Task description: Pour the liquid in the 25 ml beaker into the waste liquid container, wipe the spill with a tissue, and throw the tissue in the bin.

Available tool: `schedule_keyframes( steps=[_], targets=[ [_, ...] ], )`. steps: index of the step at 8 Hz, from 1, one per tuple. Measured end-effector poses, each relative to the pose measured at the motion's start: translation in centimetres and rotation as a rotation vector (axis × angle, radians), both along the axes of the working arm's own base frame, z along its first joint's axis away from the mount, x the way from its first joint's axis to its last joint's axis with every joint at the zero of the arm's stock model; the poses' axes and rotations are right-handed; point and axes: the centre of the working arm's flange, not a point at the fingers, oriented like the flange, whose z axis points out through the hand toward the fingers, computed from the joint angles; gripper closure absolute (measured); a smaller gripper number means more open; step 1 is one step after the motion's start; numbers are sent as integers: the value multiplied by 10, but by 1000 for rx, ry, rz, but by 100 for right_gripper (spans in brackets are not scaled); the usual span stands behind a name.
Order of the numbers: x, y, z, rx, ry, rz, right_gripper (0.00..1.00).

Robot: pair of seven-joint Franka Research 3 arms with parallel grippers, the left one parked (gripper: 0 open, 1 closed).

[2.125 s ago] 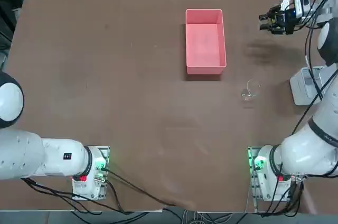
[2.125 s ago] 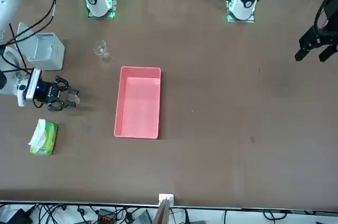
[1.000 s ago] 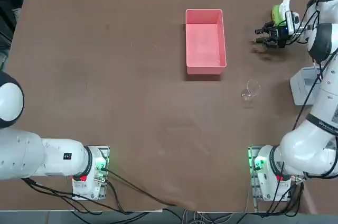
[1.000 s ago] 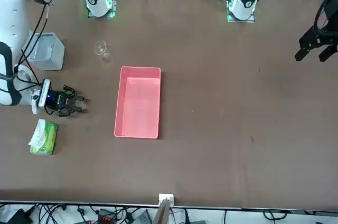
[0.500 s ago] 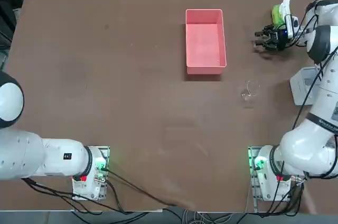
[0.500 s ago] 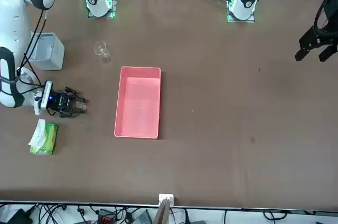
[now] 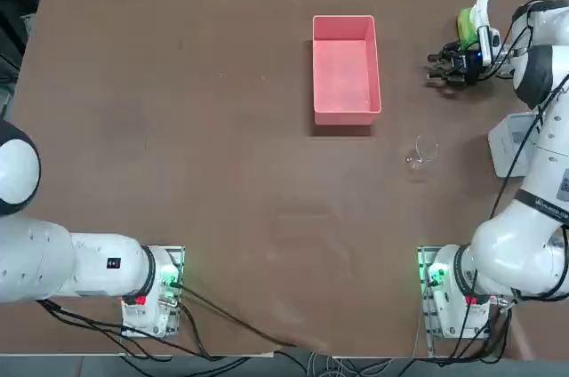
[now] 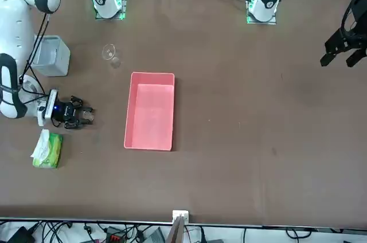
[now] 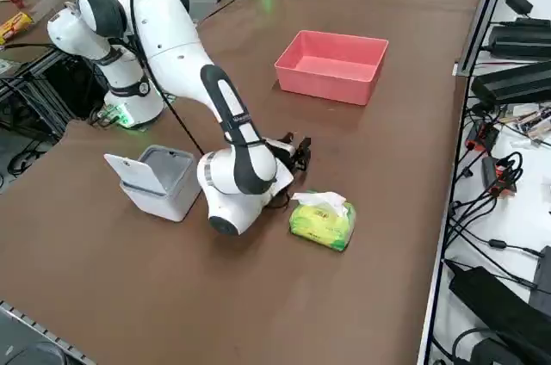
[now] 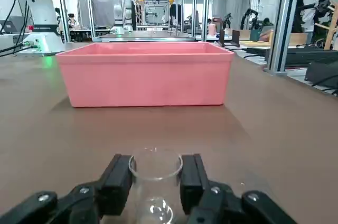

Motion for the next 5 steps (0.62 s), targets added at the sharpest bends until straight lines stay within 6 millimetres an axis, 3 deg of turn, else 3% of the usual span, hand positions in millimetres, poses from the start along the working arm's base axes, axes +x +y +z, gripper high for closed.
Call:
schedule_keyframes(
  steps=[1, 3, 5],
  targets=[
    [0, 1, -2, 2, 1, 3, 38],
    [2, 1, -2, 1, -3, 5, 4],
    [3, 0, -1, 0, -7, 5, 0]
  ],
)
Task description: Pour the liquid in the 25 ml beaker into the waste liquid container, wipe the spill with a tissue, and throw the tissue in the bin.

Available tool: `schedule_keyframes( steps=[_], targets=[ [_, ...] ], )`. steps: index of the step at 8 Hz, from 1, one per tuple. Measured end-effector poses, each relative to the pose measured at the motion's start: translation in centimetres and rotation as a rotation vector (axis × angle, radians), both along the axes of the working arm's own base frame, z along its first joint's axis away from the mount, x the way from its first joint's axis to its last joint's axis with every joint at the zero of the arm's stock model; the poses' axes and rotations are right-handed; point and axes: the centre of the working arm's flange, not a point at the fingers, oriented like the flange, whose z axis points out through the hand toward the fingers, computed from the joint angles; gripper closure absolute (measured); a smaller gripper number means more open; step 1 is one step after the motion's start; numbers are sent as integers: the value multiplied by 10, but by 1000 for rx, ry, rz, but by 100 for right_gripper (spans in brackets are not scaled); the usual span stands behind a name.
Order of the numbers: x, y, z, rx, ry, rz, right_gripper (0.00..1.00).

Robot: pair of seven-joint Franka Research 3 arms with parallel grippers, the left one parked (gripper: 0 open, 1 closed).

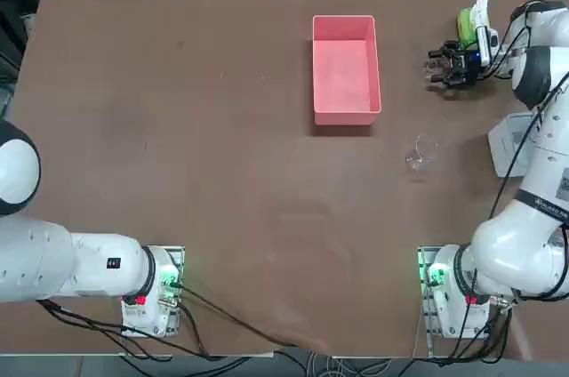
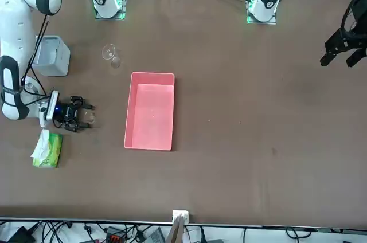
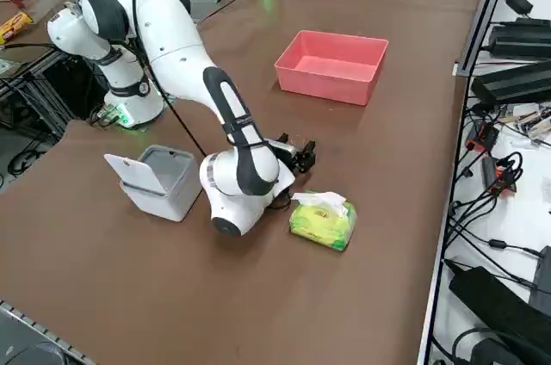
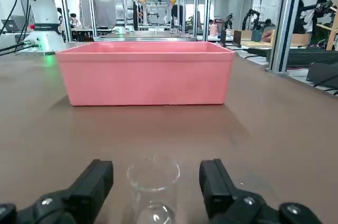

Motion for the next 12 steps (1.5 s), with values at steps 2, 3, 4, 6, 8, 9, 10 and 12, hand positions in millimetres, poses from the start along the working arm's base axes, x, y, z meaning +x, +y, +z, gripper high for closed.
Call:
schedule_keyframes(
  steps=[2, 3, 4, 6, 8, 9, 10, 12],
  targets=[
    [4, -2, 5, -4, -12, 0, 0],
    [5, -8, 10, -10, -20, -2, 0],
    [4, -17, 18, -22, -27, -4, 0],
    [-7, -48, 28, -59, -23, -4, 0],
    [-20, -80, 44, -98, -21, -1, 0],
    [-24, -93, 58, -120, -29, 6, 0],
    [-27, -104, 75, -144, -36, 13, 0],
    [-31, -123, 116, -209, 2, 20, 0]
  ],
)
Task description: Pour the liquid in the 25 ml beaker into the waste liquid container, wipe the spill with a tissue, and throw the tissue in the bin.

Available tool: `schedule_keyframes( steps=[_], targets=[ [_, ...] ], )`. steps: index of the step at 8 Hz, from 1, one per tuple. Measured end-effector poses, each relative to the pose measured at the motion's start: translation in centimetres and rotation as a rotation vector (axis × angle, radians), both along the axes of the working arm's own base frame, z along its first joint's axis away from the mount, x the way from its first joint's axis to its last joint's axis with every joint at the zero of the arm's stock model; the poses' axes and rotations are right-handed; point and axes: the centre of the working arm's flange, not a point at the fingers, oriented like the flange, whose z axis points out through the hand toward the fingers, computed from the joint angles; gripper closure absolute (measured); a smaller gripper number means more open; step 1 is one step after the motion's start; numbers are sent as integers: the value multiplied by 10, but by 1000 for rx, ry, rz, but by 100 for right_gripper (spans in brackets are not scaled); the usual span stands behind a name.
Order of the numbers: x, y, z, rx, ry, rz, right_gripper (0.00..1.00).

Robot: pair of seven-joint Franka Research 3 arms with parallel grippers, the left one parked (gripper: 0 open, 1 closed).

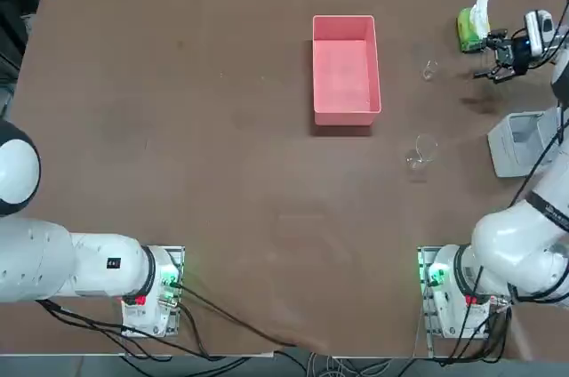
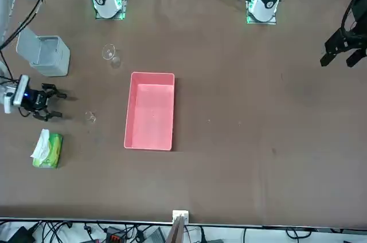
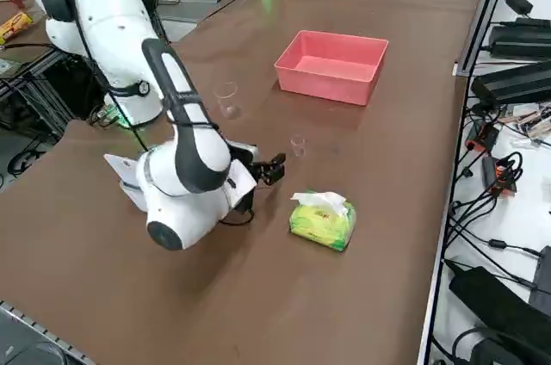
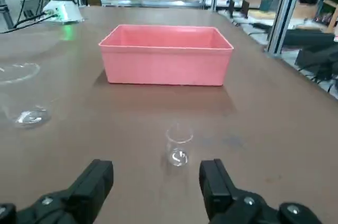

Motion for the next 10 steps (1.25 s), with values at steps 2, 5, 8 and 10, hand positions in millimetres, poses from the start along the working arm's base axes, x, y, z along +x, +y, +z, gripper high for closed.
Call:
schedule_keyframes(
  steps=[2, 5, 8, 10],
  targets=[
    [-7, -22, 54, -94, 114, -57, 0],
    [2, -33, 132, -275, 309, -285, 0],
    [39, -1, 175, -480, 492, -541, 0],
    [61, 18, 188, -591, 567, -713, 0]
  ],
)
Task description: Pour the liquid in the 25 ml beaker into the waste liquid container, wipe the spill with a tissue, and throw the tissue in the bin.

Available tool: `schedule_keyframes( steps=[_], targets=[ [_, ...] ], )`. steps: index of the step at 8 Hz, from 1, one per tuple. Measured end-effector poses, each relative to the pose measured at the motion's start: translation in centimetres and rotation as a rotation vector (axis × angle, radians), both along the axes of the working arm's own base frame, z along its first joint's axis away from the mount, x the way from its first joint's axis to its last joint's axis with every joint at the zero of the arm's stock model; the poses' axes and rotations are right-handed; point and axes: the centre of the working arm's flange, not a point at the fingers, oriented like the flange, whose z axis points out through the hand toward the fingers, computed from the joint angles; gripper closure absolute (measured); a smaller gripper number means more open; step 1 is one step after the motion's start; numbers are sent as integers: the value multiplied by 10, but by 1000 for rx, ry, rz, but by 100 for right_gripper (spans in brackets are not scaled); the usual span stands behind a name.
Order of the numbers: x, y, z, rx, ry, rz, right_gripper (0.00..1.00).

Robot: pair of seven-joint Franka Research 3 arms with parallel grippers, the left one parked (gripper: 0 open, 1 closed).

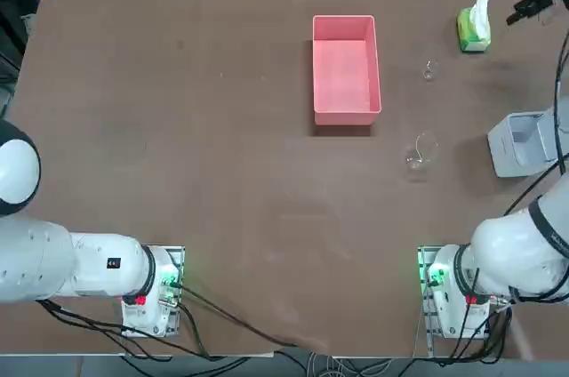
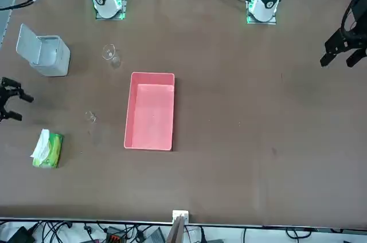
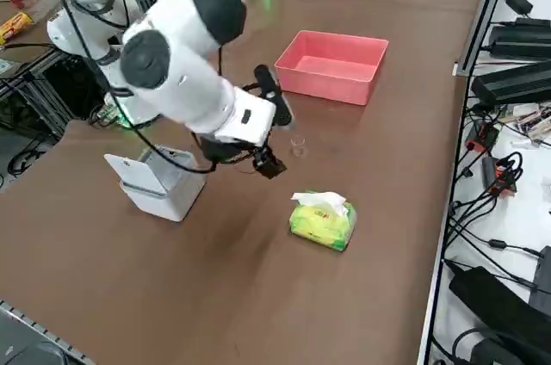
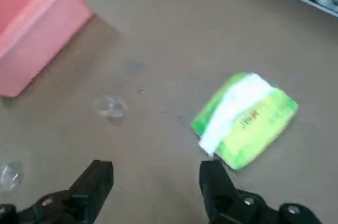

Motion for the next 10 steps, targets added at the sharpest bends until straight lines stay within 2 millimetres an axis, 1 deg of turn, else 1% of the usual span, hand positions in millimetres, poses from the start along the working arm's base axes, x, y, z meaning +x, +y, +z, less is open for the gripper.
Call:
schedule_keyframes(
  steps=[2, 4, 6, 8, 10],
  targets=[
    [16, 12, 2, -85, 57, -173, 0],
    [31, 27, -4, -142, 152, -381, 0],
    [54, 44, -8, -151, 206, -559, 0],
    [76, 56, -25, -155, 240, -667, 0],
    [96, 58, -48, -183, 244, -699, 0]
  ],
)
